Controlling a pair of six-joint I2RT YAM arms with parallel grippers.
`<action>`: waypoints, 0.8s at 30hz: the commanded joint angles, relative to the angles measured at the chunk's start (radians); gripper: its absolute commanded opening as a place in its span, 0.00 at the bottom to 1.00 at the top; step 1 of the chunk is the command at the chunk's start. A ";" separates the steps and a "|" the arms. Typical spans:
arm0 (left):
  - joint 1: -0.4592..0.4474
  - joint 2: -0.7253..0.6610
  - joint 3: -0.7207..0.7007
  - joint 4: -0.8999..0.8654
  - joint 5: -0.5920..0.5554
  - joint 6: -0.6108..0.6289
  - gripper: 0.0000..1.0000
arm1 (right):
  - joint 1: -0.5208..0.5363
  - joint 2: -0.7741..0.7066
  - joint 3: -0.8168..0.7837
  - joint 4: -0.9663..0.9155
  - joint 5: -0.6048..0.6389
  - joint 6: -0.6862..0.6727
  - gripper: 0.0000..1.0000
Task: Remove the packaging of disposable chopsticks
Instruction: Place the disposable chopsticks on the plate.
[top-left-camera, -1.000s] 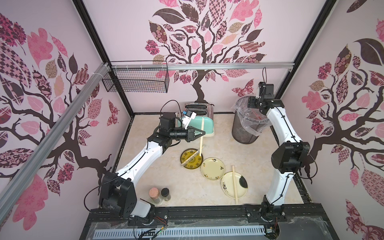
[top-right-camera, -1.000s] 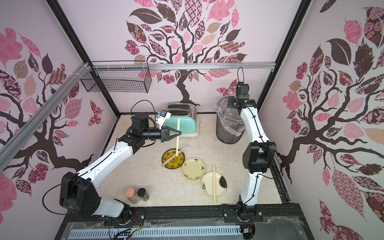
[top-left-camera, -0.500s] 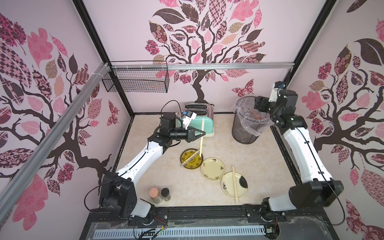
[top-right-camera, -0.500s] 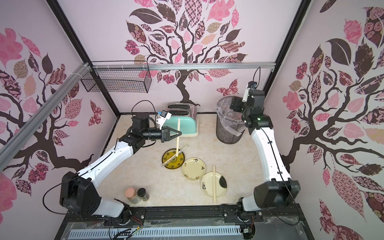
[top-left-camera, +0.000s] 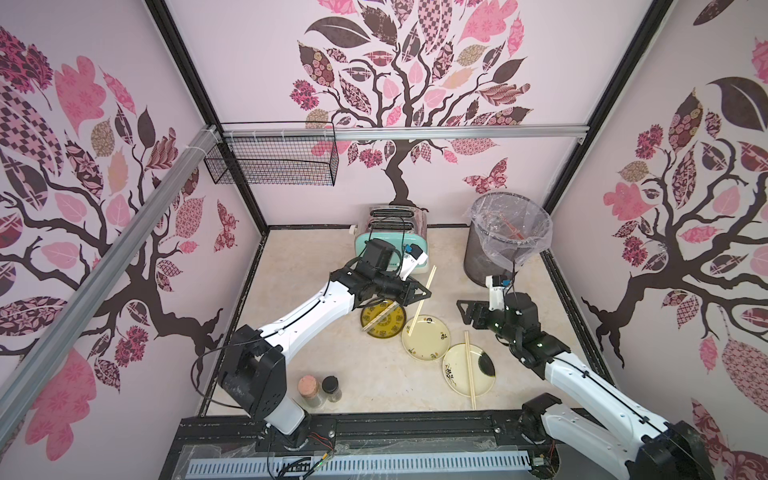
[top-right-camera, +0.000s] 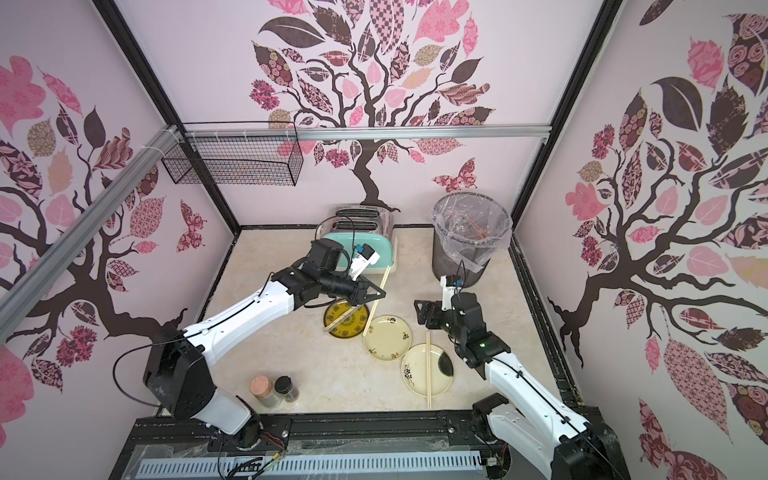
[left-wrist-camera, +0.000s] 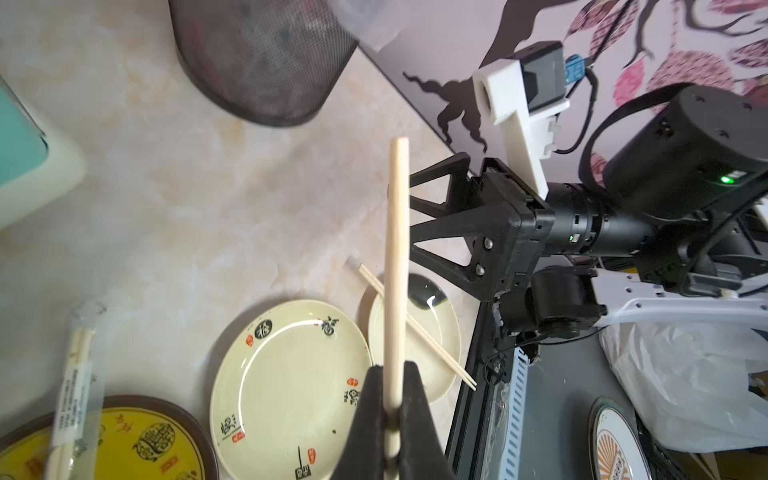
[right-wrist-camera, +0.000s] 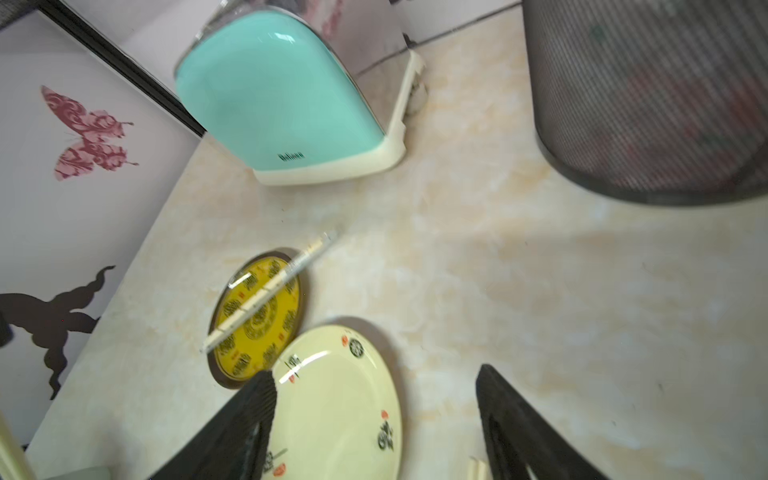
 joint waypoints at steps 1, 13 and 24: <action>-0.036 0.065 -0.001 -0.105 -0.102 0.025 0.00 | 0.002 -0.066 -0.053 0.130 0.050 0.029 0.78; -0.161 0.327 0.154 -0.293 -0.305 0.013 0.00 | 0.003 -0.152 -0.181 0.153 0.191 0.023 0.81; -0.202 0.470 0.302 -0.379 -0.424 0.018 0.00 | 0.003 -0.162 -0.216 0.186 0.180 0.031 0.81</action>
